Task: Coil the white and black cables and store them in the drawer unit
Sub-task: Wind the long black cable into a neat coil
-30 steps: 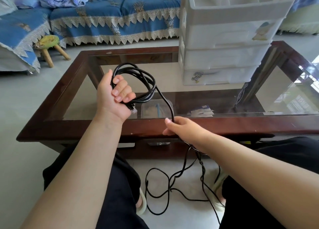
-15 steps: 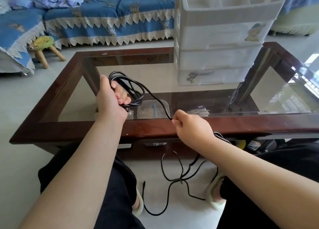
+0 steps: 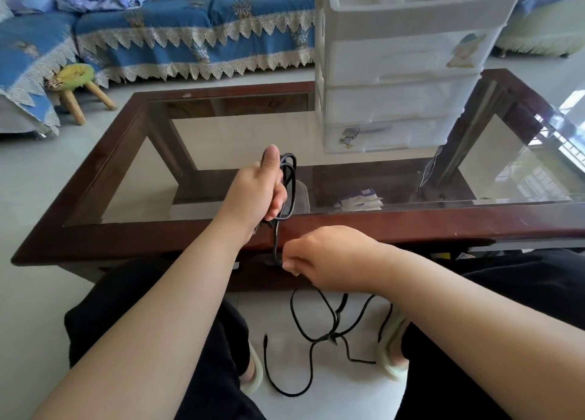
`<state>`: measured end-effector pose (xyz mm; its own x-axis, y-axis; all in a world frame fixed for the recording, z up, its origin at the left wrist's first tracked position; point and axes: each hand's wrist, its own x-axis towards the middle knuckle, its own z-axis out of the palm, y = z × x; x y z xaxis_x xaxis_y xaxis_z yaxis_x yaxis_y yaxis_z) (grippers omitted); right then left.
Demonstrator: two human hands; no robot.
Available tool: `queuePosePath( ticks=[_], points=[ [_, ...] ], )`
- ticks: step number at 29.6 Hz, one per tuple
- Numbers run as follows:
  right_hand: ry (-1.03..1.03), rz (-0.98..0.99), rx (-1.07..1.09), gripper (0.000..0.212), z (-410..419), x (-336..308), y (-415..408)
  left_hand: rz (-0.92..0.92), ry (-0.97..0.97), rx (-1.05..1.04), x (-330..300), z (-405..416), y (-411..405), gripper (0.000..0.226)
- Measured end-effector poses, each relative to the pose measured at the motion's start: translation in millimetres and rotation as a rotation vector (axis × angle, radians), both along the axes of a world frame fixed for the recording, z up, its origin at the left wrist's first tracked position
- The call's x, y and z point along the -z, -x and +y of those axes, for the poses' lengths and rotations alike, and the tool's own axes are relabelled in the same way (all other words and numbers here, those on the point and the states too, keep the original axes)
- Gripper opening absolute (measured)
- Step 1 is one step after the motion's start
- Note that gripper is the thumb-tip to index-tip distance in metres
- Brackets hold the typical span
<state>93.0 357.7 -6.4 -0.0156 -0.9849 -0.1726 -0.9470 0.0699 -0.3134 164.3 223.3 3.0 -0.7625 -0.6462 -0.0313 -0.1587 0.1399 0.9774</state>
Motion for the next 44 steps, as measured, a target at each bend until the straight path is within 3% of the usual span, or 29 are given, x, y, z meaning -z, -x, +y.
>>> queuePosePath(
  ticks=[11, 14, 17, 21, 23, 26, 30, 32, 38, 44],
  points=[
    [0.231, -0.106, 0.071, 0.026, 1.1, -20.0, 17.4, -0.307, 0.088, 0.062, 7.2, 14.6, 13.4, 0.061],
    [0.266, -0.093, 0.131, 0.028, 0.6, -26.3, 22.8, -0.442, -0.043, 0.046, 6.3, 20.3, 19.6, 0.064],
    [0.340, -0.117, 0.199, 0.030, -1.8, -28.2, 21.8, -0.379, -0.277, 0.061, 4.2, 18.9, 19.6, 0.065],
    [0.359, -0.133, 0.300, 0.042, -4.9, -33.2, 30.9, -0.169, -0.534, 0.336, 1.0, 17.7, 9.8, 0.063],
    [0.347, -0.120, 0.339, 0.045, -5.8, -34.8, 38.2, -0.131, -0.598, 0.449, 1.0, 16.5, 7.4, 0.072],
    [0.346, -0.106, 0.385, 0.047, -8.2, -36.1, 44.9, -0.101, -0.662, 0.527, -0.2, 14.5, 8.1, 0.066],
    [0.217, -0.472, 0.319, 0.031, -7.0, -40.0, 58.3, -0.107, -0.547, 0.480, -3.1, 14.9, 5.7, 0.063],
    [0.202, -0.536, 0.292, 0.027, -5.4, -38.9, 63.2, -0.128, -0.415, 0.442, -4.6, 15.7, 3.0, 0.070],
    [0.273, -0.313, 0.373, 0.032, -6.2, -34.8, 62.2, -0.179, -0.291, 0.404, -5.3, 17.6, -1.2, 0.065],
    [0.319, -0.250, 0.362, 0.031, -6.9, -31.6, 61.0, -0.233, -0.202, 0.341, 3.0, 20.9, -1.1, 0.066]
  ],
)
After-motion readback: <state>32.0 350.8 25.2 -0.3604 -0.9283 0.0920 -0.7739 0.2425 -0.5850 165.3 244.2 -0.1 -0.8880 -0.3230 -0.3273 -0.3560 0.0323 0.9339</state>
